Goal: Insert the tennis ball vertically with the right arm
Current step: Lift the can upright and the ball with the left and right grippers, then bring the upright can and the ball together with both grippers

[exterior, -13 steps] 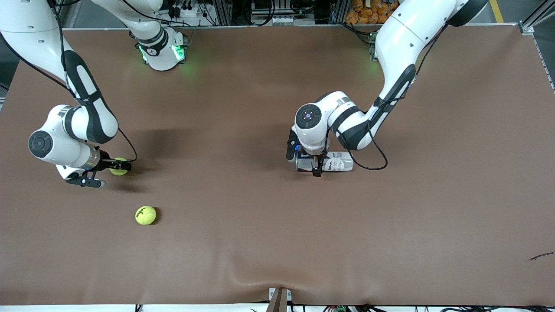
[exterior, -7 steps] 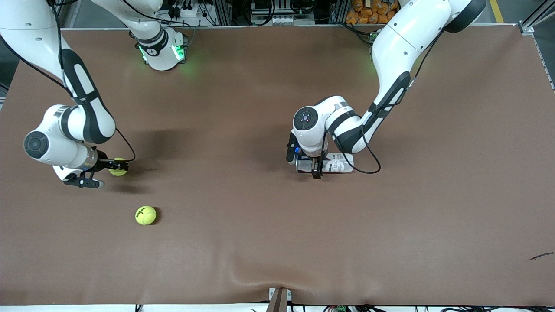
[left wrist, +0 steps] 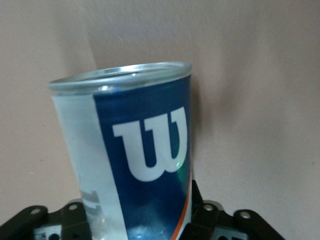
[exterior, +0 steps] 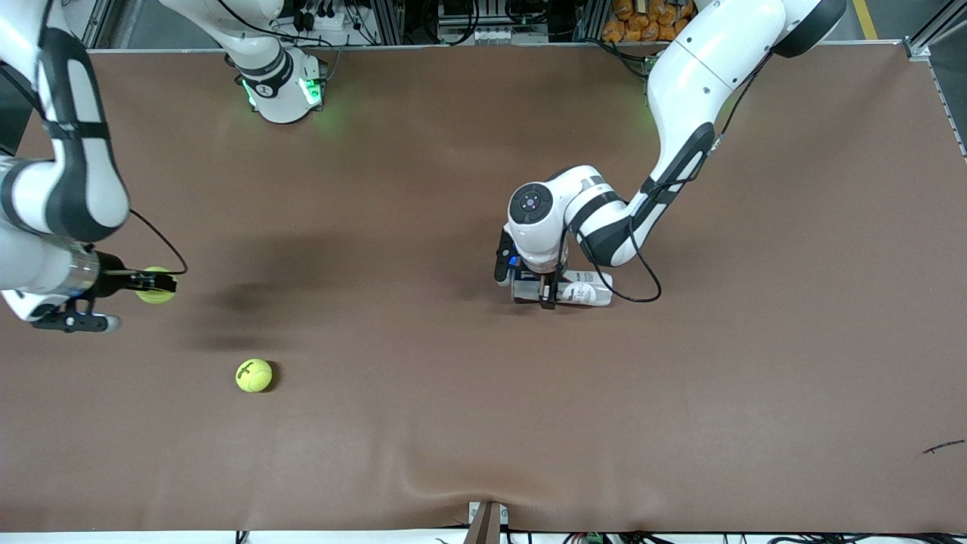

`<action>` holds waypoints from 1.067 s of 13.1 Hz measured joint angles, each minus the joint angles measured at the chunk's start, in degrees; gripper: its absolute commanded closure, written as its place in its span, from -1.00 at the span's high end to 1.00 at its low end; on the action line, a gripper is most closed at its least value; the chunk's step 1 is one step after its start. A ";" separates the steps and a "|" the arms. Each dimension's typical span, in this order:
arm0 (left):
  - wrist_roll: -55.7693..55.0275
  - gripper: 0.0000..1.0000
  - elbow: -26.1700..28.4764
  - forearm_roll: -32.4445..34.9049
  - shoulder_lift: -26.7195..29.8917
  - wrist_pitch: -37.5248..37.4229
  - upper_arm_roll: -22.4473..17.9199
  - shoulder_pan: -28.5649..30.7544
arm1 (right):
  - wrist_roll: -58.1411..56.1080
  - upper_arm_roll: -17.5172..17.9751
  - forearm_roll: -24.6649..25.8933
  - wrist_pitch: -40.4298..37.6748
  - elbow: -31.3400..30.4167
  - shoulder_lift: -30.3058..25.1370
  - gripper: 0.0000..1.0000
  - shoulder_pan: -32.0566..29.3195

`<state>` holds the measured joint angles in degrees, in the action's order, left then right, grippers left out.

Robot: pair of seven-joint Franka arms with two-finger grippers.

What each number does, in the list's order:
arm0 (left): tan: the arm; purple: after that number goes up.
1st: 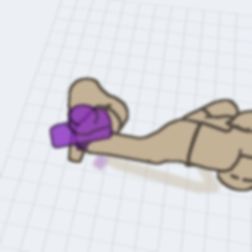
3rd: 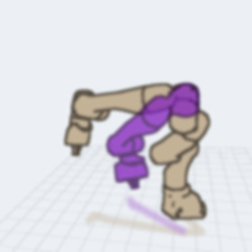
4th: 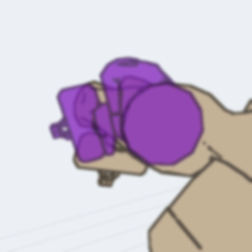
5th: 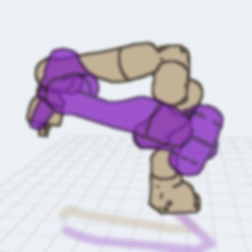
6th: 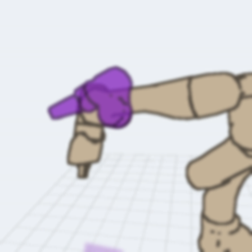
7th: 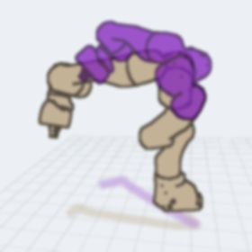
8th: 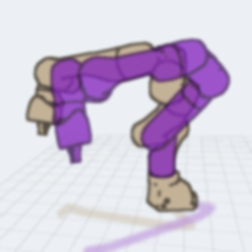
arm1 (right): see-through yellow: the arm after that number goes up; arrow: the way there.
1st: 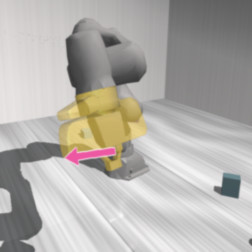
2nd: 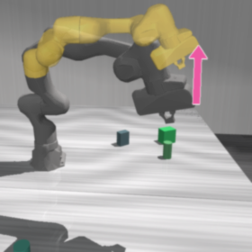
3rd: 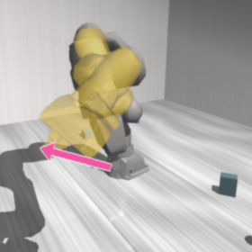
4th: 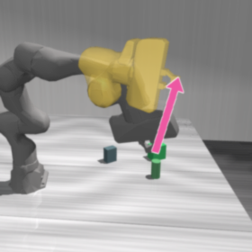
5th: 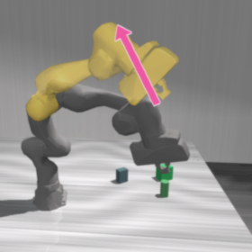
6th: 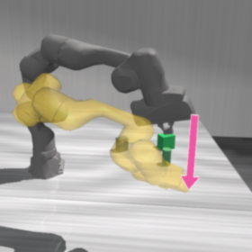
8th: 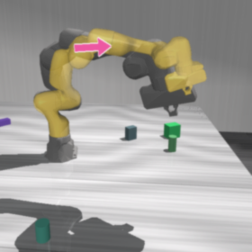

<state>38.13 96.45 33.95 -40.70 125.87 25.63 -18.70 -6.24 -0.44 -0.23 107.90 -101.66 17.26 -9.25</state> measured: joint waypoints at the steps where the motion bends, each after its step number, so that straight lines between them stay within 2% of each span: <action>1: 0.00 0.20 -0.32 -1.42 0.73 -0.16 1.13 0.31 | 0.00 0.29 -1.34 -3.03 2.34 -0.22 -0.36 0.06; 5: 8.32 0.18 -2.58 -11.52 3.83 -0.47 2.59 1.00 | 0.23 0.94 -6.37 -9.97 8.66 -0.29 -0.36 1.09; 10: 23.39 0.17 -4.85 -26.60 3.97 1.38 2.78 4.36 | 8.18 1.07 -6.72 -14.89 14.49 -0.30 -0.35 6.76; 14: 34.43 0.16 -4.88 -37.90 3.78 4.12 2.82 6.48 | 11.60 1.10 -6.75 -16.00 15.97 -0.29 -0.34 8.64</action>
<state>72.57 91.56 -3.95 -36.92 130.00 28.45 -12.22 5.36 0.67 -6.98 91.90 -85.69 16.97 -0.60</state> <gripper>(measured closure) 0.414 0.326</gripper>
